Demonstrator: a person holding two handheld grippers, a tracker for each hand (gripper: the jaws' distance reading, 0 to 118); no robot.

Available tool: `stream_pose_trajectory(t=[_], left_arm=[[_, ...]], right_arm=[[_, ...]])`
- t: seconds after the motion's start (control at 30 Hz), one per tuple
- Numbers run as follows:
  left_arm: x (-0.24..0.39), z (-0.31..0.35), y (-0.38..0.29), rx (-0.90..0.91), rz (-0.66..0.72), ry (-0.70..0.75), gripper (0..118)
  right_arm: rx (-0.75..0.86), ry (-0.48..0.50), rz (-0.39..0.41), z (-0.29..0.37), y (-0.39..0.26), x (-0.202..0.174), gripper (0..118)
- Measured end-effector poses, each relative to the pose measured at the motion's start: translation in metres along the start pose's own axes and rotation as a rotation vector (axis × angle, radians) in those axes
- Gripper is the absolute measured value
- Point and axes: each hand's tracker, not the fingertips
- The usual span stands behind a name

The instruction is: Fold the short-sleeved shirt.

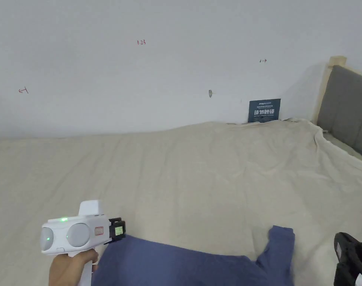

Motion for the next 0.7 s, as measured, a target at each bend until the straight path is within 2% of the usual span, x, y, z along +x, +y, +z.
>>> stream_pose_trajectory(t=[0.03,0.33,0.4,0.53,0.6,0.67,0.7], left_arm=[[-0.002,-0.016,0.003,-0.036,0.005,0.014,94],[-0.016,-0.108,0.001,-0.168,-0.035,0.096,93],[-0.013,-0.12,0.001,-0.205,-0.061,0.119,82],[-0.005,-0.129,-0.005,-0.221,-0.101,0.076,56],[-0.001,-0.126,-0.001,-0.229,-0.143,0.079,35],[0.007,-0.123,0.0,-0.225,-0.179,0.07,8],[0.012,-0.121,-0.001,-0.229,-0.203,0.067,4]], right_arm=[[-0.012,-0.003,0.001,-0.005,-0.003,0.001,0],[-0.112,-0.02,-0.009,-0.04,-0.033,0.011,0],[-0.124,-0.021,-0.011,-0.043,-0.038,0.011,0],[-0.148,-0.024,-0.02,-0.042,-0.043,0.012,0],[-0.158,-0.025,-0.025,-0.041,-0.044,0.014,0],[-0.169,-0.019,-0.052,-0.039,-0.045,0.016,0],[-0.169,-0.018,-0.065,-0.038,-0.046,0.017,0]])
